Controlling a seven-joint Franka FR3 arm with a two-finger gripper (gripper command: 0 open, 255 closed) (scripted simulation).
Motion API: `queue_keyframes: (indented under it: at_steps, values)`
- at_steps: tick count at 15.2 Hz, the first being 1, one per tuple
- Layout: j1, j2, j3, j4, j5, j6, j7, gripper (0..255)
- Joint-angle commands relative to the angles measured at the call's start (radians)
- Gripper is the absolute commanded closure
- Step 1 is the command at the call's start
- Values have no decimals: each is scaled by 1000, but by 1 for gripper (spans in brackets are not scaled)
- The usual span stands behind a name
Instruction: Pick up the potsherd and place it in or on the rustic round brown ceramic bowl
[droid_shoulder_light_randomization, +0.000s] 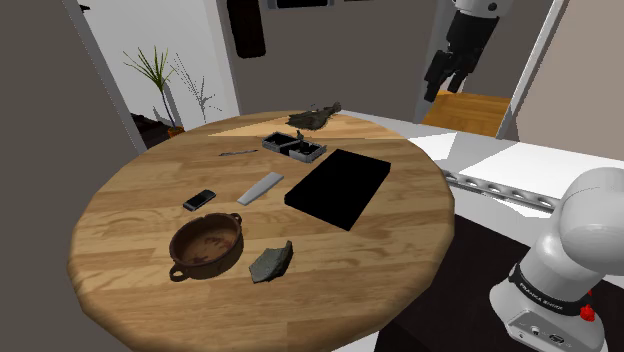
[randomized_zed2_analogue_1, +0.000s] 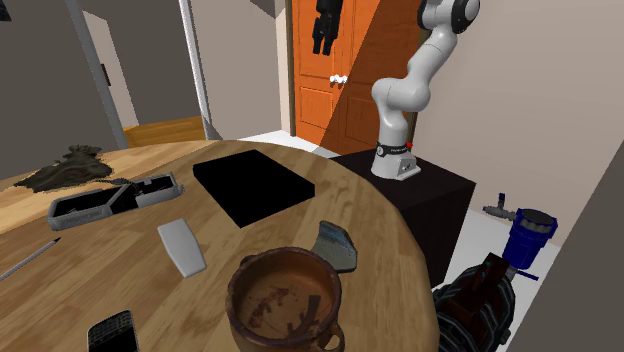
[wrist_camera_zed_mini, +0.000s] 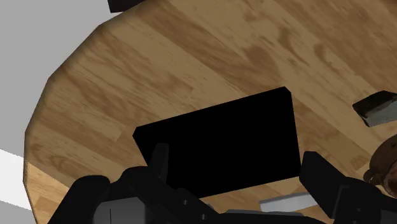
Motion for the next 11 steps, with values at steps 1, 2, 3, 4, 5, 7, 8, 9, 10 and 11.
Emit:
queue_keyframes:
  at_steps: [1,2,3,4,5,7,8,9,10,11]
  values:
    - [0,0,0,0,0,0,0,0]
    - [-1,-1,20,-23,13,17,36,0]
    - [-1,-1,40,-44,27,33,72,0]
    - [-2,2,60,-63,41,51,107,0]
    - [-1,5,80,-82,55,69,143,0]
    - [0,18,122,-114,83,106,215,0]
    - [0,28,143,-127,98,126,250,0]
    - [1,39,164,-140,112,146,286,0]
    - [2,51,185,-150,126,166,321,0]
    - [2,66,207,-159,140,187,356,0]
